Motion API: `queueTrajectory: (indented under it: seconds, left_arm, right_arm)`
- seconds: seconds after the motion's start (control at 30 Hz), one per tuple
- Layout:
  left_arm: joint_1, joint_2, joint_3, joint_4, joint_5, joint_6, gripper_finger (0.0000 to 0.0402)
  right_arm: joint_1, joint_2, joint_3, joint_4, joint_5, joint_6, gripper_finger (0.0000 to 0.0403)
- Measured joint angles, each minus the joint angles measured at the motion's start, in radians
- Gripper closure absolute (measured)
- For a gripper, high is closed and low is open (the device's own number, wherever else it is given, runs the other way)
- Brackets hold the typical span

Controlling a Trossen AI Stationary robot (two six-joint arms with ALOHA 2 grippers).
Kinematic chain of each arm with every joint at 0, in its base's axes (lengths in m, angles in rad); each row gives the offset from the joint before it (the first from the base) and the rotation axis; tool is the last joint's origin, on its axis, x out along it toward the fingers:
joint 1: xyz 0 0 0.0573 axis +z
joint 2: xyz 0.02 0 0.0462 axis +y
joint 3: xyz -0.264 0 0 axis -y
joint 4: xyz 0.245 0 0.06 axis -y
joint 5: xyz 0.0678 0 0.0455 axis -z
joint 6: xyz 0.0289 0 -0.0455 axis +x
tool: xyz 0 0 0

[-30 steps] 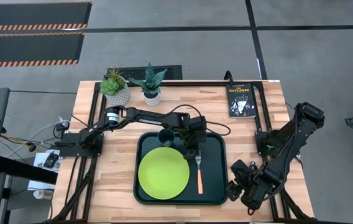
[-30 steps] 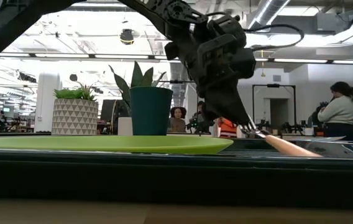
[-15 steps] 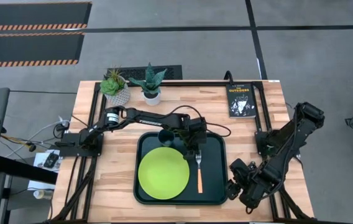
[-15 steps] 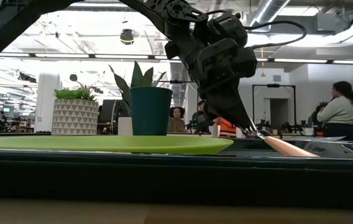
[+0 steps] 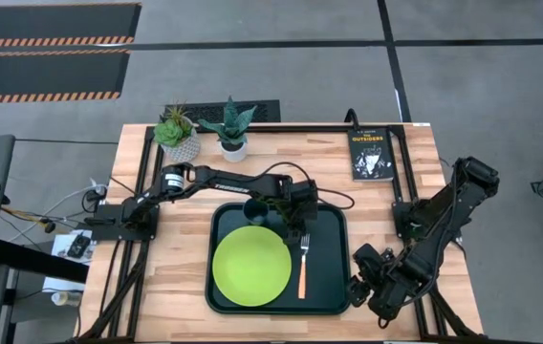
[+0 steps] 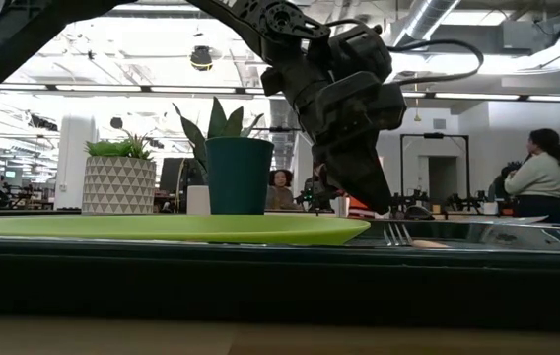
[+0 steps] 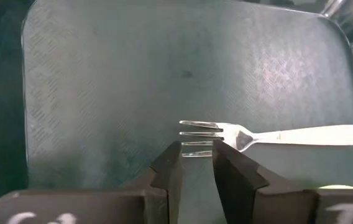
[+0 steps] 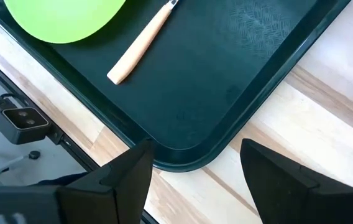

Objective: Pick and place plate/cup/fork/spoon on tray
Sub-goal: Put the orange fork on the black serving tray to the right of the green plate, then put the orange spoon on the black serving tray to the right of the orange fork

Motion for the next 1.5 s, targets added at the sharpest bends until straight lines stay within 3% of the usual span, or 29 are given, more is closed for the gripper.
queueTrajectory:
  seconds: [0.27,0.47,0.53,0.67,0.77,0.97,1.13,1.37,1.5]
  left_arm:
    - [0.003,0.0,0.004,0.003,0.012,-0.049,0.0327]
    - [0.027,-0.003,0.104,-0.04,0.108,-0.114,0.0327]
    - [0.032,-0.003,0.16,-0.059,0.109,-0.13,0.0327]
    - [0.038,-0.004,0.267,-0.076,0.11,-0.157,0.0327]
    - [0.039,-0.004,0.337,-0.088,0.114,-0.179,0.0326]
    - [0.037,-0.006,0.416,-0.099,0.117,-0.208,0.0302]
    - [0.036,-0.006,0.418,-0.104,0.173,-0.255,0.0268]
    - [0.034,-0.006,0.419,-0.152,0.176,-0.259,0.024]
    - [0.034,-0.006,0.419,-0.166,0.175,-0.261,0.0239]
  right_arm:
    - [0.0,0.0,0.0,-0.003,0.006,0.0,0.0138]
    - [0.0,0.0,0.0,-0.022,0.005,0.051,0.0138]
    - [-0.004,0.0,0.0,-0.1,-0.06,0.182,0.0138]
    - [0.002,0.0,0.0,-0.323,-0.303,0.478,0.0138]
    - [0.027,0.0,-0.011,-0.373,-0.383,0.52,0.0138]
    - [0.063,-0.002,-0.158,-0.197,-0.43,0.528,0.0138]
    - [0.063,-0.001,-0.31,0.02,-0.448,0.528,0.0138]
    - [0.056,-0.003,-0.478,0.239,-0.481,0.528,0.014]
    - [0.055,-0.005,-0.506,0.278,-0.504,0.538,0.018]
